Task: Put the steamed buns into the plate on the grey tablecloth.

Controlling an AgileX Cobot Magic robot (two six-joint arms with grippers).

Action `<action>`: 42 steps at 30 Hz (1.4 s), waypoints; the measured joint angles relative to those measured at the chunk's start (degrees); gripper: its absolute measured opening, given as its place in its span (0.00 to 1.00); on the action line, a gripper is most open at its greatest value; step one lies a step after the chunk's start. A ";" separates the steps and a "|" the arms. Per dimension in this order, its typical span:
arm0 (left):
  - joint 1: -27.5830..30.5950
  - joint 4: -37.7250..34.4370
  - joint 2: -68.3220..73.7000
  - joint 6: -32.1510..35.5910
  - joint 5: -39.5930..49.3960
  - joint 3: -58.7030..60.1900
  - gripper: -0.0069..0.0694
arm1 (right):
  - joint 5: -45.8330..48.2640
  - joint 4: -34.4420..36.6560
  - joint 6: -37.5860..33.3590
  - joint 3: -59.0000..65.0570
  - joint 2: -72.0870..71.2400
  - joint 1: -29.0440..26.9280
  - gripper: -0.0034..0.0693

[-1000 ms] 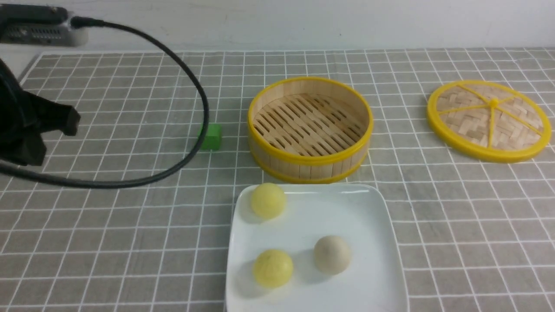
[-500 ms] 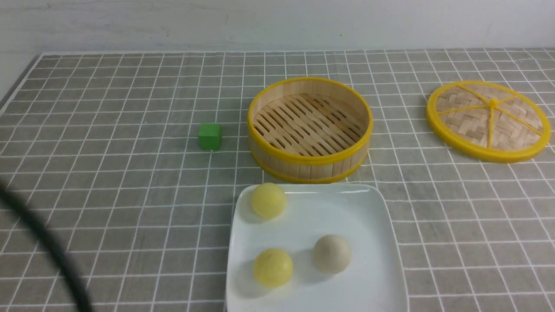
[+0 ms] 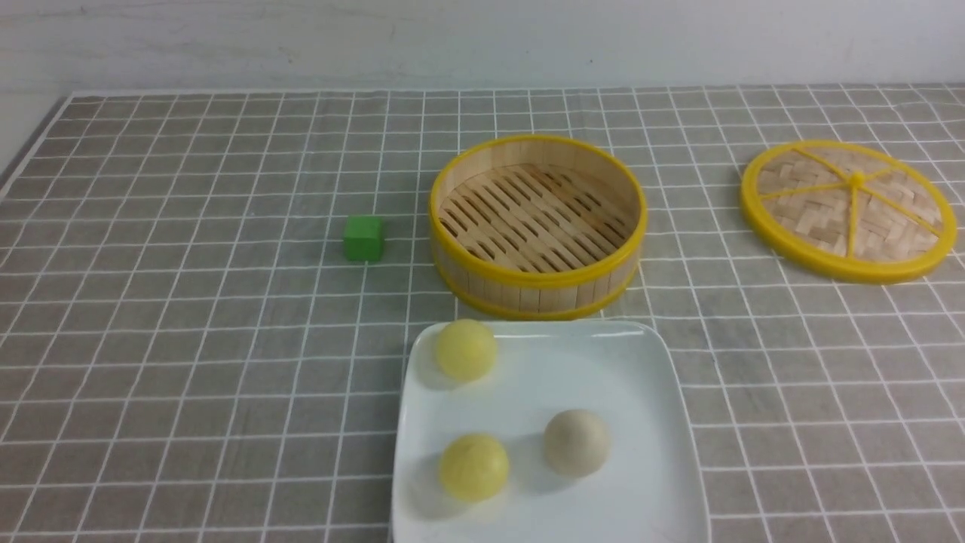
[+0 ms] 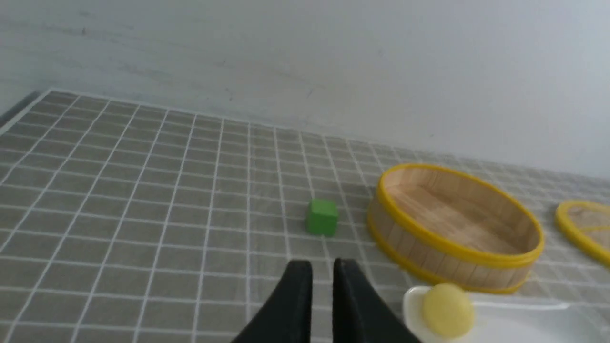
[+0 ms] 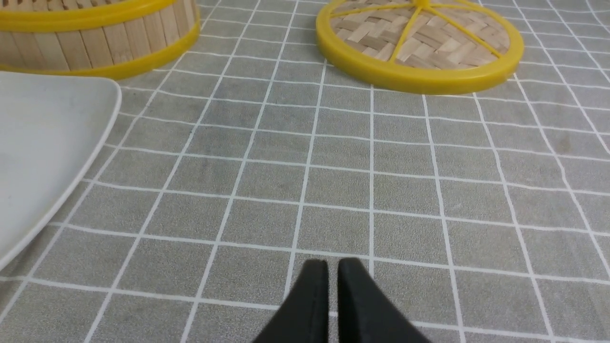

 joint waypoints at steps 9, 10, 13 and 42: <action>0.00 9.94 -0.82 0.00 -3.01 14.03 0.23 | 0.00 -0.05 0.00 0.00 0.00 -0.04 0.14; 0.00 10.06 -1.63 0.00 -3.49 15.50 0.23 | 0.00 -0.05 0.00 0.00 0.00 -0.04 0.15; 0.00 10.48 -2.29 0.00 -4.59 19.00 0.23 | 0.00 -0.05 0.00 0.00 0.00 -0.04 0.15; 5.40 15.73 -2.47 0.00 -5.33 20.62 0.26 | 0.00 -0.11 0.00 0.00 0.00 -0.06 0.19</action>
